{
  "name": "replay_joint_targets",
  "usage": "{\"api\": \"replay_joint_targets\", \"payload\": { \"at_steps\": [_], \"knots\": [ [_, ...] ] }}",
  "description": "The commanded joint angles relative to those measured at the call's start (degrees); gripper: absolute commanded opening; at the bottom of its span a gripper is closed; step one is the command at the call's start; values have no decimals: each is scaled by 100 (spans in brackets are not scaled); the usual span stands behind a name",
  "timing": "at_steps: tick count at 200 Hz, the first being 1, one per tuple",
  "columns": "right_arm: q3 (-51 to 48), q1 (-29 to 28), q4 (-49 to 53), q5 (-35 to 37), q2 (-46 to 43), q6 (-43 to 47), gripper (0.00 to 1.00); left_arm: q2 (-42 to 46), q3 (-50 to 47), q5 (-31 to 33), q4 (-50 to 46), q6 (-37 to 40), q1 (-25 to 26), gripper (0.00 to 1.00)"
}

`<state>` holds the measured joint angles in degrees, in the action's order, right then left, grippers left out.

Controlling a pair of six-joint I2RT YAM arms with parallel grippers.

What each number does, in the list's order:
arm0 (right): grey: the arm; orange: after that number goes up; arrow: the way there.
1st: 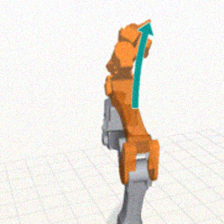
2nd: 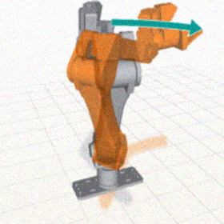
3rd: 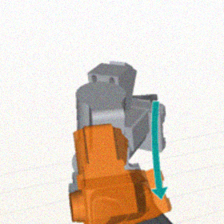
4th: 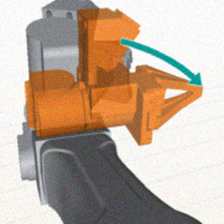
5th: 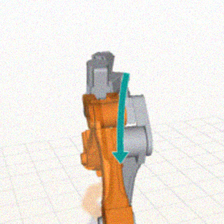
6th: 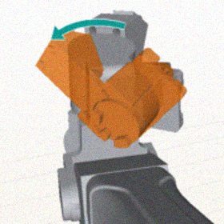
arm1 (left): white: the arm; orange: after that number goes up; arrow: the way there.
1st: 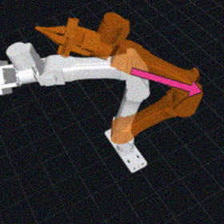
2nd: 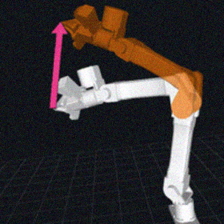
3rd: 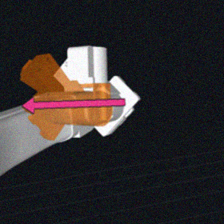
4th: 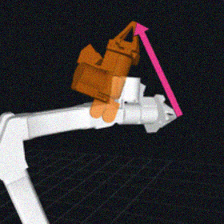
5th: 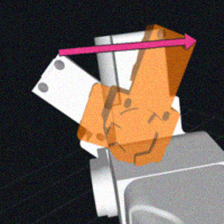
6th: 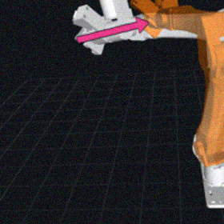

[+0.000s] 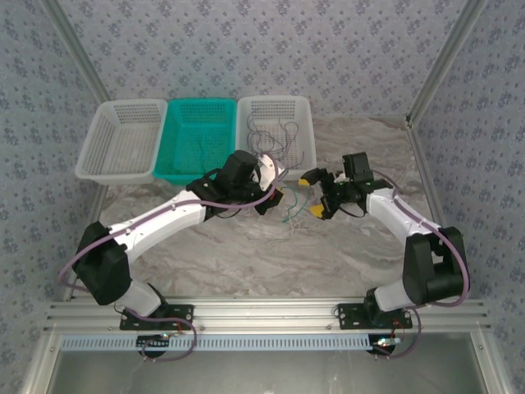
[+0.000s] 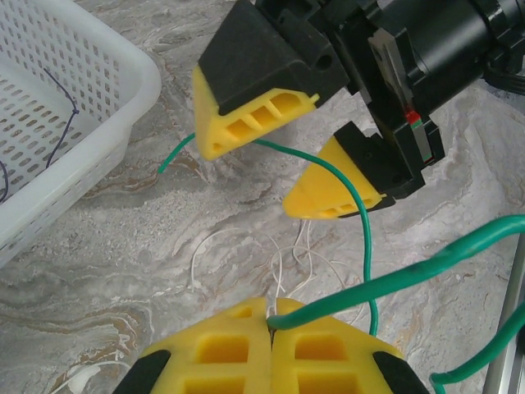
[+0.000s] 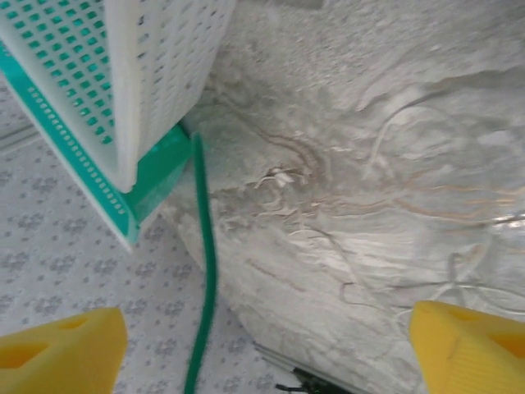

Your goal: Untangle the cables

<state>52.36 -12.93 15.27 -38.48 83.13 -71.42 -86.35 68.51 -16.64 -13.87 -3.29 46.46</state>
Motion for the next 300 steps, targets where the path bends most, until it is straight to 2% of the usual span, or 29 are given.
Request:
{"api": "replay_joint_targets", "payload": {
  "at_steps": [1, 23, 32, 52, 69, 103, 112, 143, 172, 198, 216, 222, 236, 262, 275, 300],
  "knots": [
    [102, -85, -412, -229, 225, -453, 73, 71, 31, 13, 95, -106, -24, 0],
    [49, -92, -499, 202, 76, -302, 24, 73, 31, 27, 63, -108, -28, 0],
    [20, -34, -314, 455, -64, -183, 0, 107, 16, 82, 14, -115, -28, 0],
    [-118, 223, 548, 1158, -522, 100, 0, 290, -130, 399, -171, -89, -30, 0],
    [-421, 672, 916, 1578, -1047, 236, 0, 528, -408, 877, -526, -94, -49, 0],
    [-747, 1892, 1261, 1934, -1874, 753, 0, 1313, -1213, 1691, -1434, -626, -347, 0],
    [-710, 2044, 1366, 1960, -1956, 882, 0, 1492, -1344, 1926, -1808, -696, -439, 0],
    [-567, 2055, 1070, 2254, -1950, 966, 0, 1697, -1537, 2750, -2864, -638, -524, 0],
    [-369, 2021, 1082, 2485, -1904, 1077, 0, 1533, -1473, 3178, -3262, -1013, -594, 0],
    [-442, 2033, 903, 2564, -2038, 1104, 0, 1732, -1578, 2995, -2903, -1341, -664, 0],
    [-464, 1899, 790, 2252, -1904, 1184, 0, 1929, -1412, 2441, -2536, -1169, -657, 0],
    [-427, 1821, 840, 2157, -1820, 1285, 8, 1990, -1314, 2230, -2277, -1063, -656, 0],
    [-187, 1576, 1322, 2265, -1643, 1716, 38, 2058, -1051, 1831, -2019, -716, -656, 0],
    [488, 1209, 2421, 3258, -1654, 2356, 67, 1798, -209, 1446, -2530, -8, -652, 0],
    [746, 1076, 2567, 3370, -1707, 2639, 75, 1593, 293, 1407, -3073, 289, -605, 0],
    [1102, 752, 2630, 3027, -1590, 2991, 83, 1290, 1170, 1451, -3896, 854, -433, 0]
  ]
}}
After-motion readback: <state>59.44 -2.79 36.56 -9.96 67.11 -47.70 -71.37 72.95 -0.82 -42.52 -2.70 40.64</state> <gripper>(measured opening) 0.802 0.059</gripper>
